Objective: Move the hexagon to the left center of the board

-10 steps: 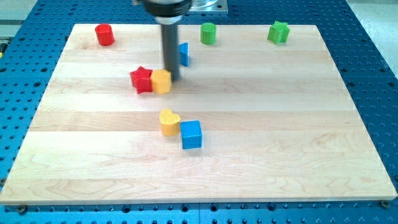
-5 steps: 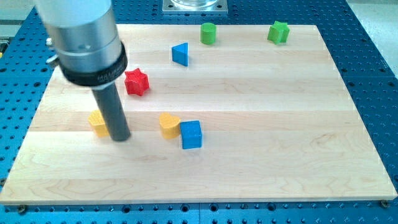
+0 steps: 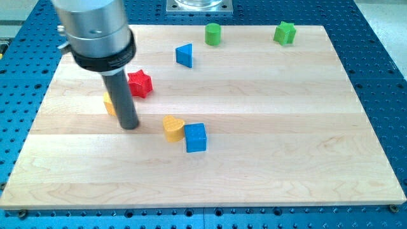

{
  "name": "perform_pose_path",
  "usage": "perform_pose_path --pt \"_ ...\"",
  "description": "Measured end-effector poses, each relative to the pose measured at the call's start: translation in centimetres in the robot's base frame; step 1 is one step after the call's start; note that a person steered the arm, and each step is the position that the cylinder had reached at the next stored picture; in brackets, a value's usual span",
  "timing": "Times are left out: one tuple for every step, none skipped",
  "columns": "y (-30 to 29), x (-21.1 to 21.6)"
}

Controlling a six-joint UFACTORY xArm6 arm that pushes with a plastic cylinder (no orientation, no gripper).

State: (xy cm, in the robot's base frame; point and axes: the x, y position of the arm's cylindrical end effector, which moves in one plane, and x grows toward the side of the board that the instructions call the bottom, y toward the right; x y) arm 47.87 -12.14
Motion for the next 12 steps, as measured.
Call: perform_pose_path --pt "-2.0 -2.5" --pt "-7.2 -2.7" --pt "-5.8 -2.5" --pt "-2.9 -4.3" --pt "-5.3 -5.6" --pt "-7.3 -5.6" --pt "-7.3 -5.6" --pt "-7.3 -6.1" --pt "-7.6 -6.2" --pt "-7.6 -6.2" --pt "-7.3 -6.2" --pt "-7.2 -6.2"
